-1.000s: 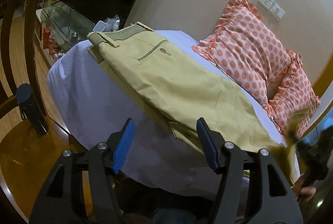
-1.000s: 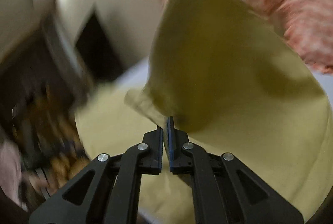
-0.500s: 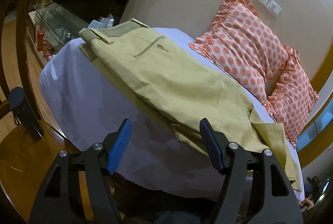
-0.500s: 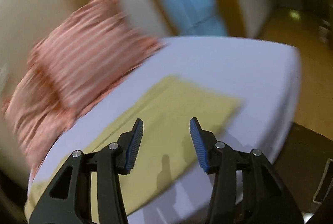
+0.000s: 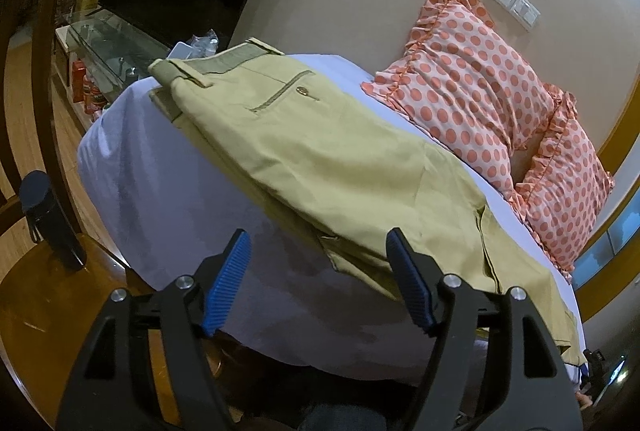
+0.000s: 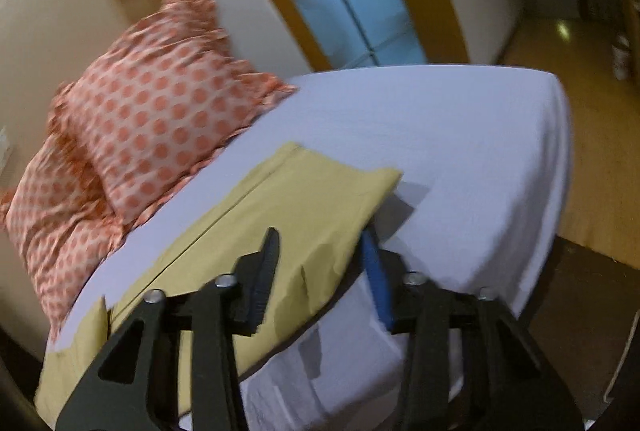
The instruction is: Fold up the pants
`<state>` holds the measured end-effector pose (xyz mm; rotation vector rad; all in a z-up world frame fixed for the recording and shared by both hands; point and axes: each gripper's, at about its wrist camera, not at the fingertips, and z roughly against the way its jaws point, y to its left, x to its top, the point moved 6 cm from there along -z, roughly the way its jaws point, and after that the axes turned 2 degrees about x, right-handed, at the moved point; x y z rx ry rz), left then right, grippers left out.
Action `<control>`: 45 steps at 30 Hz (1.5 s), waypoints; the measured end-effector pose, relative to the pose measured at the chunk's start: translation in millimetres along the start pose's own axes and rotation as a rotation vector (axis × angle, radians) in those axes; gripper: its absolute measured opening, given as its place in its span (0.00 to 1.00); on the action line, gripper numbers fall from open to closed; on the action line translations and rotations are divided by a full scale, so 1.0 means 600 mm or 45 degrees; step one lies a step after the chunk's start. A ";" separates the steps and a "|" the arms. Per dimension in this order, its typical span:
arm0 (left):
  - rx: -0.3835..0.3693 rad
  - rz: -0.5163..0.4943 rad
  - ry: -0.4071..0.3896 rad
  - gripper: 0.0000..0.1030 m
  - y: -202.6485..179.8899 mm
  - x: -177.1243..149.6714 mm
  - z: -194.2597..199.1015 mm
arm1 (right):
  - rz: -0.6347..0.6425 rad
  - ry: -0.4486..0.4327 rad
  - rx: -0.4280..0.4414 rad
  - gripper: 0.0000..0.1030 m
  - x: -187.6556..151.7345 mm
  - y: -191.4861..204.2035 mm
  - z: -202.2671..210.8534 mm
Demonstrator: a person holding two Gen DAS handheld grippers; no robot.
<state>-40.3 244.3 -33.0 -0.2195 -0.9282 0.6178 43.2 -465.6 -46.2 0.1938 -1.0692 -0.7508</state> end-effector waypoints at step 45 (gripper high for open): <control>-0.063 0.467 0.055 0.78 0.137 0.125 -0.081 | 0.813 0.691 1.136 0.82 -0.365 0.589 0.123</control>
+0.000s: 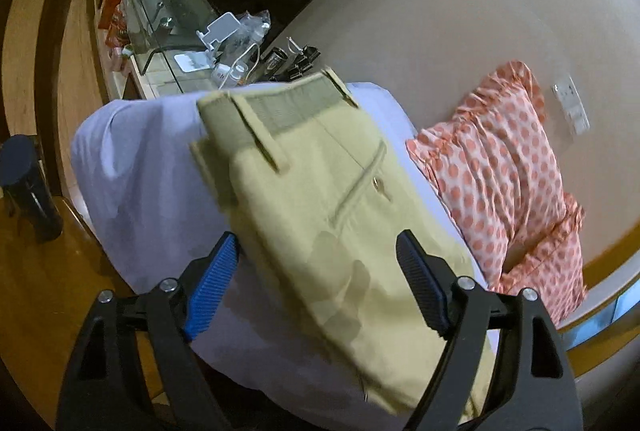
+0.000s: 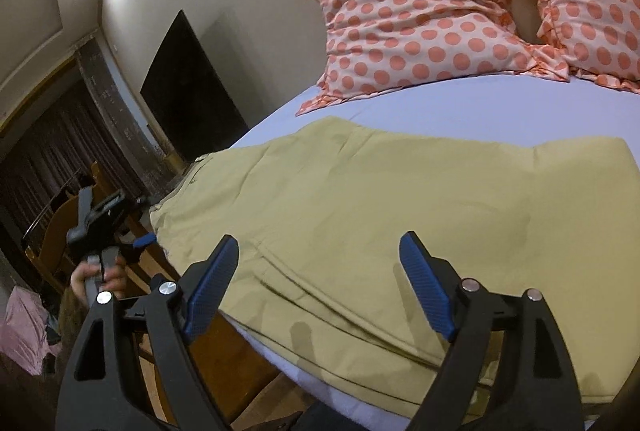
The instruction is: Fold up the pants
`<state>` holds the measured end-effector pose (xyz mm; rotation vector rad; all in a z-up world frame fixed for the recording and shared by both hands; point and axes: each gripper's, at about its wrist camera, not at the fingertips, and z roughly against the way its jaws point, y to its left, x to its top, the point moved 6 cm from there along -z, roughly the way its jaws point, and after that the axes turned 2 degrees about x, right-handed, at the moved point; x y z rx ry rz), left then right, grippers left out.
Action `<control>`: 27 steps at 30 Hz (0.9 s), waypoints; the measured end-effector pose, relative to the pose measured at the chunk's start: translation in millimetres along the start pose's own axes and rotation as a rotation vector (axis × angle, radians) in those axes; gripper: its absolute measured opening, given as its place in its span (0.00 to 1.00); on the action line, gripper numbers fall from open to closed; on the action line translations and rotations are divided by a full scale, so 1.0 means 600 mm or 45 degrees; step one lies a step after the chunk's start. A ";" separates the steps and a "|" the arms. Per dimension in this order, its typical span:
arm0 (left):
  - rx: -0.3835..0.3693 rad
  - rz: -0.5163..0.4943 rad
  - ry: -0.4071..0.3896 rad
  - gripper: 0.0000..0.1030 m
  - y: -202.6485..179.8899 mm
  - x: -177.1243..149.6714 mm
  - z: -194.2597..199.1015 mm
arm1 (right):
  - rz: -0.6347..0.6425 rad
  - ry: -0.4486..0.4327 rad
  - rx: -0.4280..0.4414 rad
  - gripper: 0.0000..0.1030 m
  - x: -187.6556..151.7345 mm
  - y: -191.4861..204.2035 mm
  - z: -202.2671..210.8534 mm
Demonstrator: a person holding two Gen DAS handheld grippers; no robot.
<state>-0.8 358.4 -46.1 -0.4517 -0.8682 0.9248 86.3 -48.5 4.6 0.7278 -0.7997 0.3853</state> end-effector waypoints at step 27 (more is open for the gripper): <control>0.141 -0.849 -0.128 0.07 -0.353 -0.042 0.001 | -0.140 -0.247 -0.157 0.85 0.035 -0.118 0.133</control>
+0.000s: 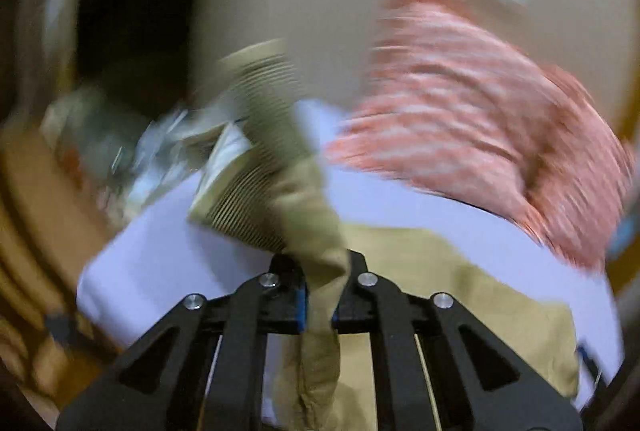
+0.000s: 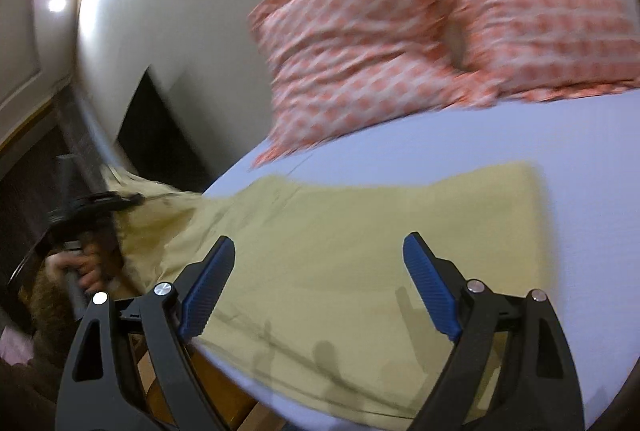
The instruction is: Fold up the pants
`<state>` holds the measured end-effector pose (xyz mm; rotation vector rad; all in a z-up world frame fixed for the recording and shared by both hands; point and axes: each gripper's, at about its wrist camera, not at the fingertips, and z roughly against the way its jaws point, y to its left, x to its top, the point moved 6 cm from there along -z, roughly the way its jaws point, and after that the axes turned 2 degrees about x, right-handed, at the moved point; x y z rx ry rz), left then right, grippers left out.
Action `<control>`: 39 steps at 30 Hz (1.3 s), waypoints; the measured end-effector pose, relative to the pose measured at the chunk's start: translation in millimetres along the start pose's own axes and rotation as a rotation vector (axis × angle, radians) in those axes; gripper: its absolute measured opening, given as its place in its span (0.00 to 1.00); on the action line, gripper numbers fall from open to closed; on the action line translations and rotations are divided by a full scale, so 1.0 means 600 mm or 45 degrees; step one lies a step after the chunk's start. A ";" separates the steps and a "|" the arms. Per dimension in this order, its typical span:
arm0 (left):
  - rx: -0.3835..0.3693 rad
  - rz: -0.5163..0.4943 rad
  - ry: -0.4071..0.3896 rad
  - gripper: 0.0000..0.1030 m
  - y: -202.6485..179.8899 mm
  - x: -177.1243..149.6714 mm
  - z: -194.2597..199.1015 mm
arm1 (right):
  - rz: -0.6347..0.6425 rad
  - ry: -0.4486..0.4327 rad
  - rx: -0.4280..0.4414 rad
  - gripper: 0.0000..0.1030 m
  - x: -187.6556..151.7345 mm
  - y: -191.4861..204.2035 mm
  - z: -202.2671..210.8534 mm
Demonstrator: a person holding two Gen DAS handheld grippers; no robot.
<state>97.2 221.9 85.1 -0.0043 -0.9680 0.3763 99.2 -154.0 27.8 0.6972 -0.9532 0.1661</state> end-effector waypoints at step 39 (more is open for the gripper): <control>-0.670 -0.257 0.708 0.27 -0.231 -0.195 -0.142 | -0.639 0.375 0.360 0.16 -0.013 -0.205 -0.035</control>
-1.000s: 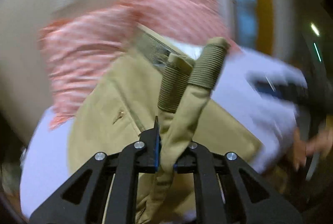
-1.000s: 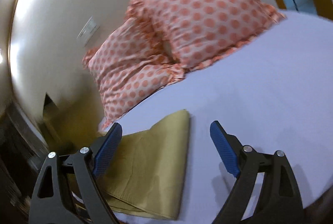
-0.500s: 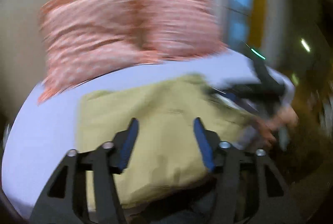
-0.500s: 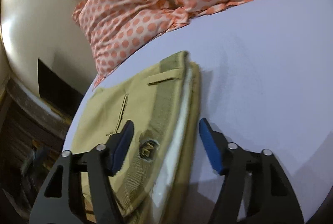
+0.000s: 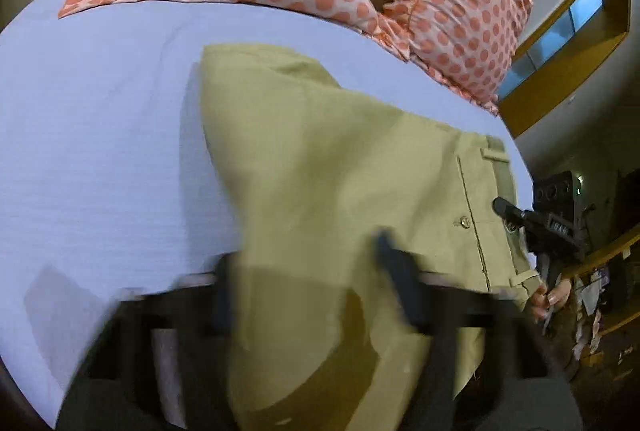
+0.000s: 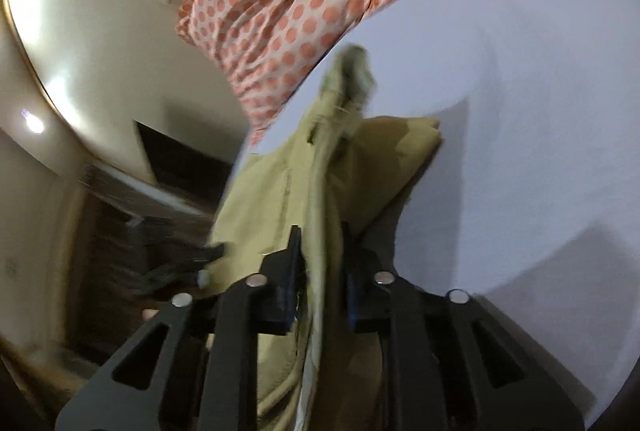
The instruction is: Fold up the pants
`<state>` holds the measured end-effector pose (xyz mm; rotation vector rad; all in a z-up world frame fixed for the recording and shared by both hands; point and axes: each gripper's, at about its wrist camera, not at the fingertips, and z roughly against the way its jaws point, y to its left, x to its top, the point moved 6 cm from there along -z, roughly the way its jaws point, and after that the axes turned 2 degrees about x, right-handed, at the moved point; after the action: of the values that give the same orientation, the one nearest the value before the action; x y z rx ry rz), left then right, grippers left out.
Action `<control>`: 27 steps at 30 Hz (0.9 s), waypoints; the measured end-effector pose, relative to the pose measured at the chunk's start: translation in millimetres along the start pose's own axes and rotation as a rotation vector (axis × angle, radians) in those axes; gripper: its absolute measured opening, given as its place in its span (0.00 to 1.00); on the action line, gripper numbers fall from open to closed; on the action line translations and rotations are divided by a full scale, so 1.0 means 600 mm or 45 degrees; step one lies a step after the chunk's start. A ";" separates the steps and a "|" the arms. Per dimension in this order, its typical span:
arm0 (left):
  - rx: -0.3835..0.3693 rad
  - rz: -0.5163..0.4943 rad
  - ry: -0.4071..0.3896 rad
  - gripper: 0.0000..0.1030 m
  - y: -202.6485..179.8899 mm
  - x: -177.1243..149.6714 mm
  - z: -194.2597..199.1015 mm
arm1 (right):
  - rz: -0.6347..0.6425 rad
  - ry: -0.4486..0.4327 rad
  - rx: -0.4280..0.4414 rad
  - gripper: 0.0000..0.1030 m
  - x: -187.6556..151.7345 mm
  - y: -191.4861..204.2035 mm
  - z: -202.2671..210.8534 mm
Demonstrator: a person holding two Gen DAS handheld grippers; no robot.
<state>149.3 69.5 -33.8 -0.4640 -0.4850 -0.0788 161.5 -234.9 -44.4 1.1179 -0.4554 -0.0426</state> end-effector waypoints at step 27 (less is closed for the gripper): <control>0.147 -0.148 -0.209 0.66 -0.120 0.108 -0.032 | 0.355 -0.169 -0.405 0.78 0.131 0.078 -0.009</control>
<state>201.5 -0.9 10.9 -0.3302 -0.6738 -0.1245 226.1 -229.6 20.4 0.7346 -0.6944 0.0543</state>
